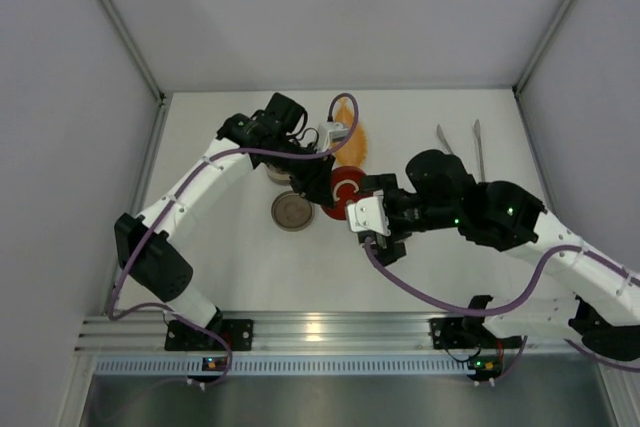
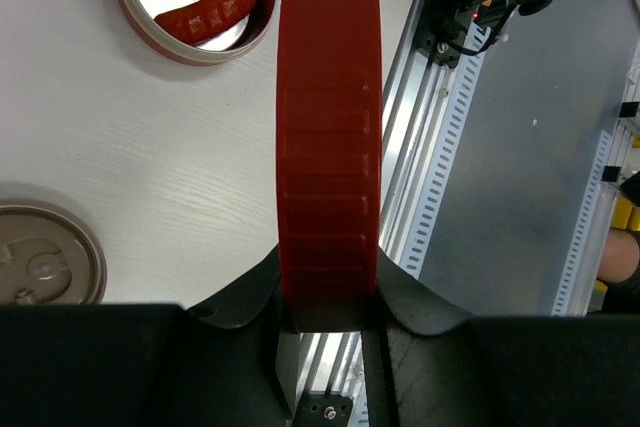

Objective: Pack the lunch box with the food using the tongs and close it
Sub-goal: Pick up the box lid from the center of the board.

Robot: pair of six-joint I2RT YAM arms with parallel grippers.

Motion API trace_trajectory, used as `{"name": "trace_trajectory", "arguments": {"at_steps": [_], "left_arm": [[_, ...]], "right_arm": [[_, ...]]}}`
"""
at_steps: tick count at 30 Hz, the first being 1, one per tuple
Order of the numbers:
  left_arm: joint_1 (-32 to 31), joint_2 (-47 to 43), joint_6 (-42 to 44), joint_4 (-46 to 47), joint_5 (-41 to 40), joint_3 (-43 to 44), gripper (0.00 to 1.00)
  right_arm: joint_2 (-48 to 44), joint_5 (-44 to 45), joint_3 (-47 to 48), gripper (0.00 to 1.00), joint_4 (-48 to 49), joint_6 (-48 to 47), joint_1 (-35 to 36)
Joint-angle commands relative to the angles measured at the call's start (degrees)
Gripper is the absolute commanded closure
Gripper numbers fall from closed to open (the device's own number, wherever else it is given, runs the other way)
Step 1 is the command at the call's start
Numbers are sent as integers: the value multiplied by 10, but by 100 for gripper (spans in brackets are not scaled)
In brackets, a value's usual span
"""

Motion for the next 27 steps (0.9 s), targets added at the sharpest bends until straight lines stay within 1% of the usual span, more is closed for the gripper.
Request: {"name": "trace_trajectory", "arguments": {"at_steps": [1,5,10,16,27], "left_arm": [[-4,-5,-29,29,35,6,100],[-4,-9,-26,31,37,2,100],[-3,-14,-24,29,38,5,100],[-4,-21,-20,26,43,6,100],[-4,-37,-8,13,45,2,100]], "right_arm": [[21,80,7,1,73,-9,34],[41,102,4,1,80,-10,46],[57,131,-8,1,99,-10,45],[71,137,-10,1,108,-3,36],[90,158,-22,0,120,-17,34]]}}
